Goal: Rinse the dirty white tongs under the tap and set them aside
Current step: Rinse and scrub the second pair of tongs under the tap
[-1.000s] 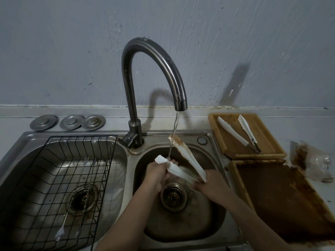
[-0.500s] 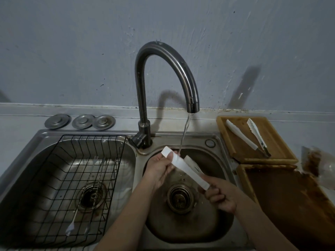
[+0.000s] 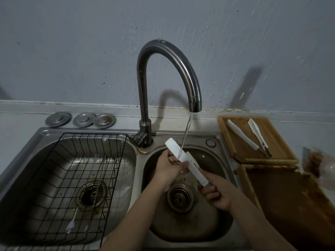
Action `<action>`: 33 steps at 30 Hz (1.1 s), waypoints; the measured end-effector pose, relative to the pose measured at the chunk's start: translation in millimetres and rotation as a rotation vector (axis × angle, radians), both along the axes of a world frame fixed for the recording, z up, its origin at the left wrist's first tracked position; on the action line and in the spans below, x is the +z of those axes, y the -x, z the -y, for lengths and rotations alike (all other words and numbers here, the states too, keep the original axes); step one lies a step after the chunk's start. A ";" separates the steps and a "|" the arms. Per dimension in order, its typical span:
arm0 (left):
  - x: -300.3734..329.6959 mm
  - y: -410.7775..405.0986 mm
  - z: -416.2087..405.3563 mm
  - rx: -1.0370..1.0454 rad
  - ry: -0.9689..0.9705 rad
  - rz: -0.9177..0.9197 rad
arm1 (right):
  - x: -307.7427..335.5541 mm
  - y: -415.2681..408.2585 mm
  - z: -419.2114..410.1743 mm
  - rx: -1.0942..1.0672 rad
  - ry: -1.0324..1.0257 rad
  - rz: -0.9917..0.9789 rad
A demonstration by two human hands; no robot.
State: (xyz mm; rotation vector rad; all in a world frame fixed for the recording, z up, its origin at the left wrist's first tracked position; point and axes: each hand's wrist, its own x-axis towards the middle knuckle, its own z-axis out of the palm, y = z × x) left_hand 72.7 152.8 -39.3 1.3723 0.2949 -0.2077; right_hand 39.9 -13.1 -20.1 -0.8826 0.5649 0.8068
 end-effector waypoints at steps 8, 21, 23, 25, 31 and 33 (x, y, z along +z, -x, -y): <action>26.6 -5.7 -23.9 0.182 0.354 0.108 | 7.8 -22.7 -34.8 0.062 0.519 0.429; 39.2 13.5 -38.5 0.007 0.328 0.312 | -4.5 -24.7 -51.1 0.153 0.732 0.588; 36.1 17.6 -37.7 -0.028 0.285 0.300 | -7.9 -19.6 -46.8 0.194 0.777 0.602; 31.1 21.3 -38.4 -0.085 0.228 0.270 | -13.1 -12.6 -39.1 0.225 0.784 0.555; 13.1 21.3 -42.4 0.029 0.052 0.071 | -18.7 6.1 -14.1 0.233 0.267 0.184; 4.6 18.0 -40.5 0.229 0.007 -0.029 | -20.2 6.0 -12.5 0.218 0.214 0.167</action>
